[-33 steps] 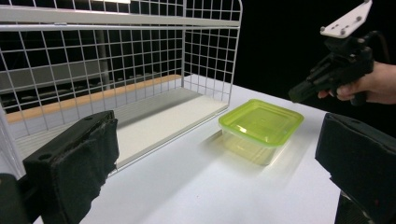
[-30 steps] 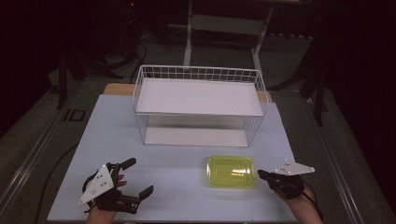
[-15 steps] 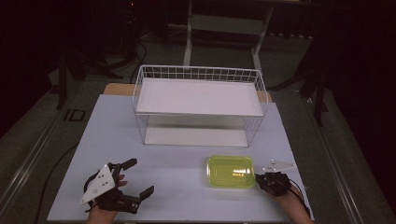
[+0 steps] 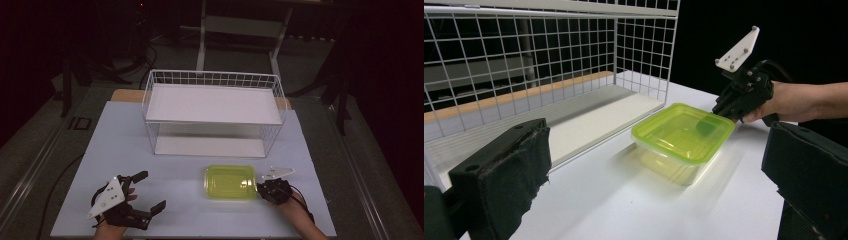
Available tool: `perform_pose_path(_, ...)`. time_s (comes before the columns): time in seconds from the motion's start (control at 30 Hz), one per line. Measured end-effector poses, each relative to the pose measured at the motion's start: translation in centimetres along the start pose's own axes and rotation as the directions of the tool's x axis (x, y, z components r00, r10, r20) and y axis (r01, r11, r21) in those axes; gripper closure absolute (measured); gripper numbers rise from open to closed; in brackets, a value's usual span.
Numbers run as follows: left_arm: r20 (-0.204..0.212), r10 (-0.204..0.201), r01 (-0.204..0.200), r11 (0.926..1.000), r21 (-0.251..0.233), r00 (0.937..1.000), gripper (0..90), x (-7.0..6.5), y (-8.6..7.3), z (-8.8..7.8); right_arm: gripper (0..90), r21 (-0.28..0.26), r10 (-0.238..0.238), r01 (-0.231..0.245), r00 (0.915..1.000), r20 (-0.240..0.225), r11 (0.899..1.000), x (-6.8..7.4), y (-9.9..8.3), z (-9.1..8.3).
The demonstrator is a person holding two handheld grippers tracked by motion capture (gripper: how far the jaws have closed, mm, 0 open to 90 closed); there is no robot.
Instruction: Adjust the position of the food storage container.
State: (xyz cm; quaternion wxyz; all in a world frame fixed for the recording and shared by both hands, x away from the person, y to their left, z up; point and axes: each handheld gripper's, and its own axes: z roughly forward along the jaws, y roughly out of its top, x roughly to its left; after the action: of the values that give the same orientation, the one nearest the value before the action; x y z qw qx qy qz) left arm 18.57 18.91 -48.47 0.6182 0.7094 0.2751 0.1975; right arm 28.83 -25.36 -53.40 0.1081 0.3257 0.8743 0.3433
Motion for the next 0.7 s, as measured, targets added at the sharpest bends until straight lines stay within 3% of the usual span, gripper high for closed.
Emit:
perform_pose_path(0.47,0.003,-0.006,0.006,1.0,0.006,1.0,0.2,0.1,-0.1,0.1,90.0,-0.007,-0.025,0.025,0.9984,-0.05,1.0,1.6,2.0,2.2)
perform_pose_path(0.7,0.008,-0.011,0.011,0.9999,0.008,0.9999,0.3,0.1,-0.2,0.1,90.0,-0.018,-0.024,0.024,0.9986,-0.048,1.0,1.6,2.4,2.6)
